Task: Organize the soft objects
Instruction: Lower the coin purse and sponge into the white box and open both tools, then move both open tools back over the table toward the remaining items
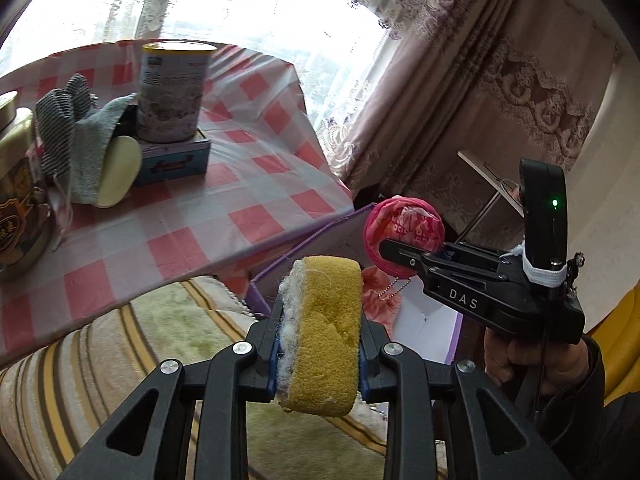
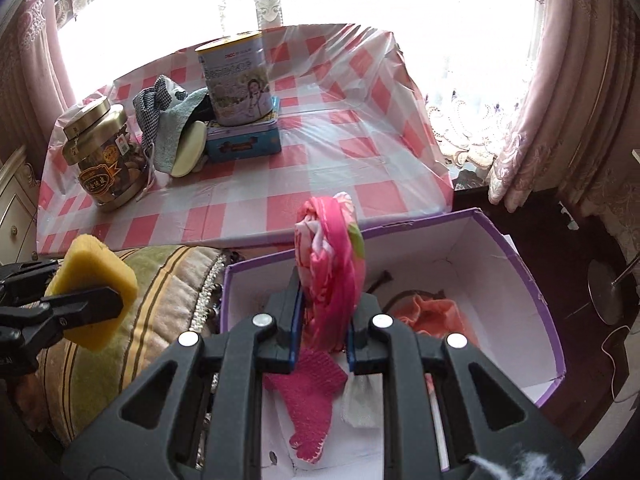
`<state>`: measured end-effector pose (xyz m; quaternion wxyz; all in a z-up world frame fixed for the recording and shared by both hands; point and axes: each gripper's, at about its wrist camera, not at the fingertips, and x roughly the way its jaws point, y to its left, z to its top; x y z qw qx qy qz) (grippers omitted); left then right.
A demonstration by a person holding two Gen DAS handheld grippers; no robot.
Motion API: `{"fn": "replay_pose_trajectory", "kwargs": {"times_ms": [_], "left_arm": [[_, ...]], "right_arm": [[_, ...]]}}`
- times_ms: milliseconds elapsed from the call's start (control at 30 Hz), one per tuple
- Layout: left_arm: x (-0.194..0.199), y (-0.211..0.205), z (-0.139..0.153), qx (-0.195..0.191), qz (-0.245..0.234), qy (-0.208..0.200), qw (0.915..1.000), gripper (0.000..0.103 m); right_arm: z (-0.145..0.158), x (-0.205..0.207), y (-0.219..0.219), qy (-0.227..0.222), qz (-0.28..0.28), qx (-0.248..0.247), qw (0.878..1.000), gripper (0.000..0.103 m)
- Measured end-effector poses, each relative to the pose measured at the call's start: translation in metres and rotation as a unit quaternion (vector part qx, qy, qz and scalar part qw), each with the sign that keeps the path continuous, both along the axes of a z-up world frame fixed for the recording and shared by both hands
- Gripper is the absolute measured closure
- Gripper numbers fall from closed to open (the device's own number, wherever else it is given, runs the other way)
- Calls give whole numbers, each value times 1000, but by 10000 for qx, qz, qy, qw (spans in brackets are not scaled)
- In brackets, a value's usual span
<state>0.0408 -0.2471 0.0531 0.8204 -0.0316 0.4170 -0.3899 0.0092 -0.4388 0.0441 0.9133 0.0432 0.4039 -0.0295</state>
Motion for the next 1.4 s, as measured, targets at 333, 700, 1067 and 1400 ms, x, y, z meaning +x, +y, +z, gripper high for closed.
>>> {"fn": "replay_pose_trajectory", "kwargs": {"times_ms": [333, 700, 1067, 1400], "left_arm": [[-20, -58, -8, 206, -905, 143, 9956, 44], [-13, -7, 6, 389, -45, -160, 9991, 19], [-6, 132, 10, 1245, 1830, -750, 9723, 13], [1, 248, -2, 1270, 3092, -491, 9412, 13]], "right_arm": [[-8, -22, -33, 180, -447, -52, 9988, 51], [1, -12, -9, 26, -201, -36, 9998, 18], [20, -1, 39, -901, -132, -74, 9958, 1], [9, 34, 82, -645, 618, 421, 9951, 1]]}}
